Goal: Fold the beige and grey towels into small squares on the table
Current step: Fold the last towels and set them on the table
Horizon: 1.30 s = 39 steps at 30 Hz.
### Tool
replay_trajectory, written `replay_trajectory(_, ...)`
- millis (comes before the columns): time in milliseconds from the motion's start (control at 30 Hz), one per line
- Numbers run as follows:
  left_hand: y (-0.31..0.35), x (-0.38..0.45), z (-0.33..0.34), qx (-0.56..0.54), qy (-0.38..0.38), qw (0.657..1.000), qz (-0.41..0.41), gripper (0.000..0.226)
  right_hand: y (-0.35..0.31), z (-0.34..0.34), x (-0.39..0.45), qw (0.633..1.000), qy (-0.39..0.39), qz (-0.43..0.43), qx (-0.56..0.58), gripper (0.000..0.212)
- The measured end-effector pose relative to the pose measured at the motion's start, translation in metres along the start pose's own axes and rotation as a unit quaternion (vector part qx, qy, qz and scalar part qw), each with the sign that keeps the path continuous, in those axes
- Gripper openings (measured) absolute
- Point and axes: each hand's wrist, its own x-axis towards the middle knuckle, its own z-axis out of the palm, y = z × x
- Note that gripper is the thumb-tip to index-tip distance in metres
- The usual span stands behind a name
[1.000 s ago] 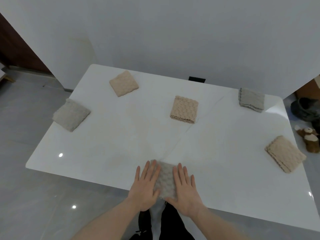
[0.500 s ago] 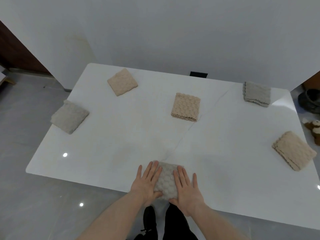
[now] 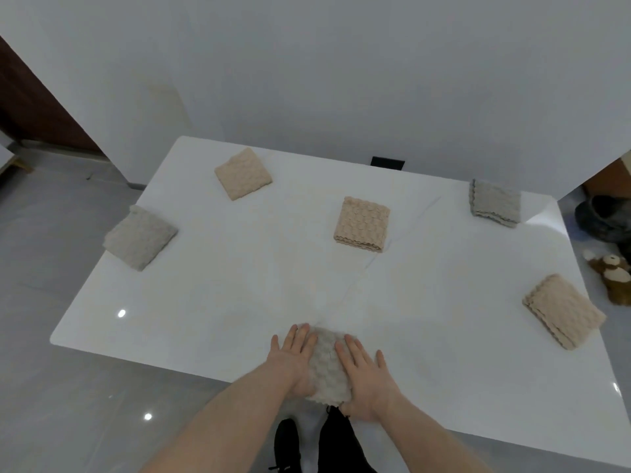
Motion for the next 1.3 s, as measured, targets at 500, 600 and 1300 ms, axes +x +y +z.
replay_trajectory(500,0.008,-0.085,0.069,-0.094,0.164,0.981,0.041,0.088,-0.042,0.028,-0.078,0.991,0.032,0.063,0.116,0.089)
replay_trajectory(600,0.002,-0.088,0.066,-0.117,0.111,0.986,0.052,0.094,-0.05,0.027,-0.082,0.99,0.015,0.057,0.125,0.086)
replay_trajectory(1300,-0.099,-0.162,0.039,-0.352,0.327,0.871,-0.102,0.062,-0.07,-0.087,-0.029,0.982,0.068,-0.077,0.16,0.078)
